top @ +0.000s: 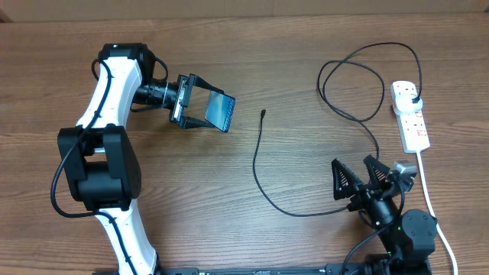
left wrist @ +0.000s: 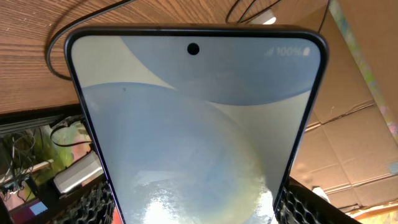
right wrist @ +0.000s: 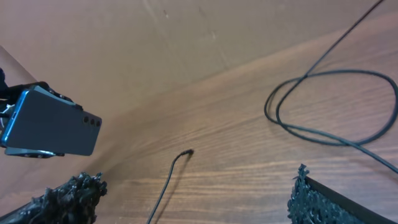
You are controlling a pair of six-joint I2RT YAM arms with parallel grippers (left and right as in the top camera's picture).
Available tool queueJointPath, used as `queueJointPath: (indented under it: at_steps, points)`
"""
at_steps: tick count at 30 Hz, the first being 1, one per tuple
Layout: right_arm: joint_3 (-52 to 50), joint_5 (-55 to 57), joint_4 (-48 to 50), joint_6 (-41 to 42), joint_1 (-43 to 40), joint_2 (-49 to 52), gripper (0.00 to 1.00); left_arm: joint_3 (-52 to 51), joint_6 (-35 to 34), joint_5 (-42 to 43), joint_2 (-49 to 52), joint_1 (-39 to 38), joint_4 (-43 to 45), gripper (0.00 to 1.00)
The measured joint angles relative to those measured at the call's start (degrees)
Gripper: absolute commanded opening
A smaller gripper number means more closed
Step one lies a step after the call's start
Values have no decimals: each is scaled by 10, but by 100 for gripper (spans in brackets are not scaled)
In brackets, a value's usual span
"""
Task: Plug charger to phone and switch on socket
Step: 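Move the right gripper toward the phone held by the left gripper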
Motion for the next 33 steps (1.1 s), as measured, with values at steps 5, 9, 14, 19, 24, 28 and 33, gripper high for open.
queueJointPath:
  at_steps: [5, 9, 14, 19, 24, 28, 33]
  points:
    - [75, -3, -54, -1, 0, 49, 100, 0, 0, 0, 0, 0, 0, 59]
    - [147, -5, -104, -2, 0, 106, 100, 0, 0, 0, 0, 0, 0, 59]
    - [242, -25, -192, -41, 0, 185, 100, 0, 0, 0, 0, 0, 0, 59]
    - [342, -35, -284, -63, 0, 270, 100, 0, 0, 0, 0, 0, 0, 59]
    - [442, -40, -374, -72, 0, 358, 100, 0, 0, 0, 0, 0, 0, 59]
    - [534, -40, -449, -75, 0, 437, 100, 0, 0, 0, 0, 0, 0, 59]
    - [595, -40, -469, -75, 0, 509, 100, 0, 0, 0, 0, 0, 0, 59]
